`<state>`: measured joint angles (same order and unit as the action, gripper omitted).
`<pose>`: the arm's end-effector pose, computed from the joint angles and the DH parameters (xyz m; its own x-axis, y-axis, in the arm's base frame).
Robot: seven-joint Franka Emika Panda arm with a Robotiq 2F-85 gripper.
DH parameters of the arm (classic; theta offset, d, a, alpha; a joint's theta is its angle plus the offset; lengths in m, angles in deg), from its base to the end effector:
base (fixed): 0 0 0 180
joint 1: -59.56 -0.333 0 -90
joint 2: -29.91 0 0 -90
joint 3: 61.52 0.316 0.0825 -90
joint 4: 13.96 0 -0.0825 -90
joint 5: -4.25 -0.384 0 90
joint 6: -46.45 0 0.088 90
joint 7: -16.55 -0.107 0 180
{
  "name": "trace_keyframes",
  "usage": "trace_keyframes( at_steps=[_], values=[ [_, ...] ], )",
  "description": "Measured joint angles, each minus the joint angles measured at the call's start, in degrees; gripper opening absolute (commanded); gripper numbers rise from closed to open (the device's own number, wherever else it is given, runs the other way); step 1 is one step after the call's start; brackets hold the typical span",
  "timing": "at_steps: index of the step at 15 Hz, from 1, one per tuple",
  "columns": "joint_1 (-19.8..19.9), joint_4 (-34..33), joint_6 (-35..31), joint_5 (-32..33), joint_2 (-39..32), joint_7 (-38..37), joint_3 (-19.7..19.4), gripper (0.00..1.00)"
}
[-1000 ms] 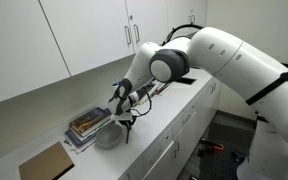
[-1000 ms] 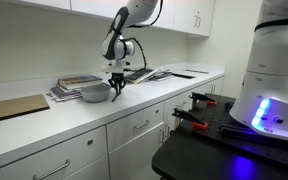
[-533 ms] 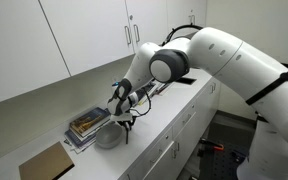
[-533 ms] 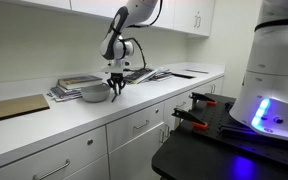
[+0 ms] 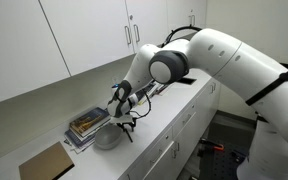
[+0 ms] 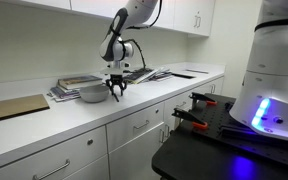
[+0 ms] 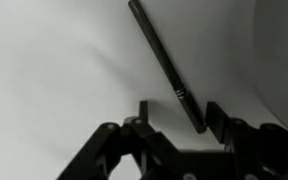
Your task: Put the pen in the bowl
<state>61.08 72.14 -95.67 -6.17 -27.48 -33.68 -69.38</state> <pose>0.6853 -0.1007 0.0699 0.4330 -0.9014 -0.0024 -0.9013 -0.4330 0.0120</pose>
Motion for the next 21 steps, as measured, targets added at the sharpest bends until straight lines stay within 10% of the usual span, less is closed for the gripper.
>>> trace_keyframes(
  at_steps=[2, 8, 21],
  values=[
    [0.0, 0.0, 0.0, 0.0, -0.1, 1.5, 0.2, 0.38],
    [0.1, -0.3, 0.0, -0.4, -0.2, 5.2, 0.8, 0.02],
    [-1.8, -2.1, 0.0, 1.9, 5.0, 5.2, -5.8, 0.04]
  ],
)
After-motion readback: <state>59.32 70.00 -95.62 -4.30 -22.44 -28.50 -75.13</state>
